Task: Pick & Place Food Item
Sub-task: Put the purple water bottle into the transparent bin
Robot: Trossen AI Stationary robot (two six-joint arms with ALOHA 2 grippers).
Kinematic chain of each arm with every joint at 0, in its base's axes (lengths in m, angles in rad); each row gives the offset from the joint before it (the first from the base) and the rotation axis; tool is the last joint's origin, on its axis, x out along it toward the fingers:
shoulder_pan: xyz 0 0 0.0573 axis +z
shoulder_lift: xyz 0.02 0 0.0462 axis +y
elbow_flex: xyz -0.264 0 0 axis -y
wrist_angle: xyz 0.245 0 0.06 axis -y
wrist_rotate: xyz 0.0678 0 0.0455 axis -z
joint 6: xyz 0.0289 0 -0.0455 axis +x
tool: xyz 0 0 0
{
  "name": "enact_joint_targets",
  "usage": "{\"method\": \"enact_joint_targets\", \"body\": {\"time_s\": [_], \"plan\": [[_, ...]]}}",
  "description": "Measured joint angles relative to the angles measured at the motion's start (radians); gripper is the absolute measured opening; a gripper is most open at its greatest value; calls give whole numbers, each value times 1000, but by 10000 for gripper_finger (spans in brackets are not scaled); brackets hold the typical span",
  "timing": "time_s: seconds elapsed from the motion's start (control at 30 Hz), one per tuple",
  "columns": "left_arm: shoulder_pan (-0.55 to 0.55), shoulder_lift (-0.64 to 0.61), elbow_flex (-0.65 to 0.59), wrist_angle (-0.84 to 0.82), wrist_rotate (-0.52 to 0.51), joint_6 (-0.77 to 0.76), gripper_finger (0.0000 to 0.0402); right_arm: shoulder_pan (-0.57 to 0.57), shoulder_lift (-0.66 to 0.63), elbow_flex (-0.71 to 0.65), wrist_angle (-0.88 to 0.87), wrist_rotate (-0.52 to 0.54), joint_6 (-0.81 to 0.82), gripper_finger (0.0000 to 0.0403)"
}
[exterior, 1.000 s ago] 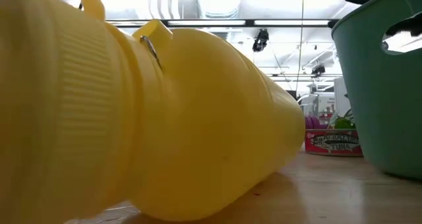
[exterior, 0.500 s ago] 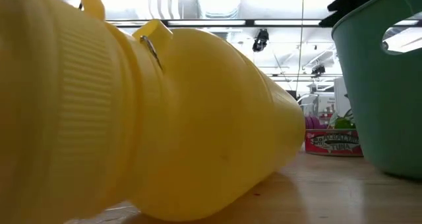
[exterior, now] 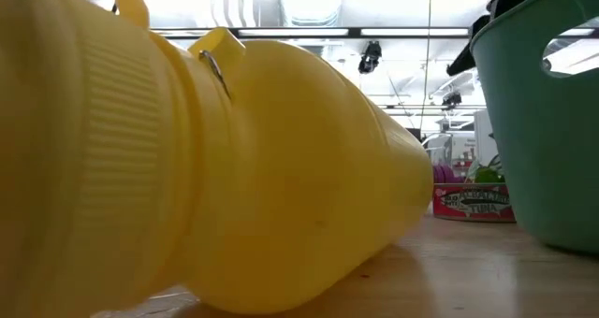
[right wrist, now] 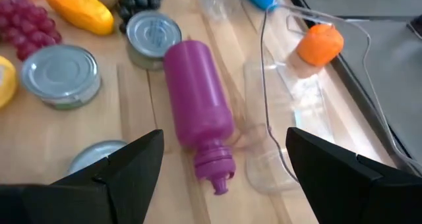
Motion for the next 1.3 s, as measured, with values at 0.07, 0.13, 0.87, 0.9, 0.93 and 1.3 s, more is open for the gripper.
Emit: {"method": "enact_joint_targets", "body": {"time_s": [0.07, 0.13, 0.87, 0.9, 0.93, 1.3], "plan": [[0, 0, 0, 0, 0, 0, 384, 0, 21, 0, 0, -12, -3, 318], [0, 0, 0, 0, 0, 0, 384, 0, 48, -1, -2, -33, -4, 318], [0, 0, 0, 0, 0, 0, 384, -24, 366, -10, 53, -64, -67, 318], [0, 0, 0, 0, 0, 0, 384, -29, 372, -10, 59, -71, -80, 318], [0, 0, 0, 0, 0, 0, 384, -35, 382, -10, 66, -78, -93, 318], [0, 0, 0, 0, 0, 0, 384, -80, 506, -10, 122, -89, -137, 318]]}}
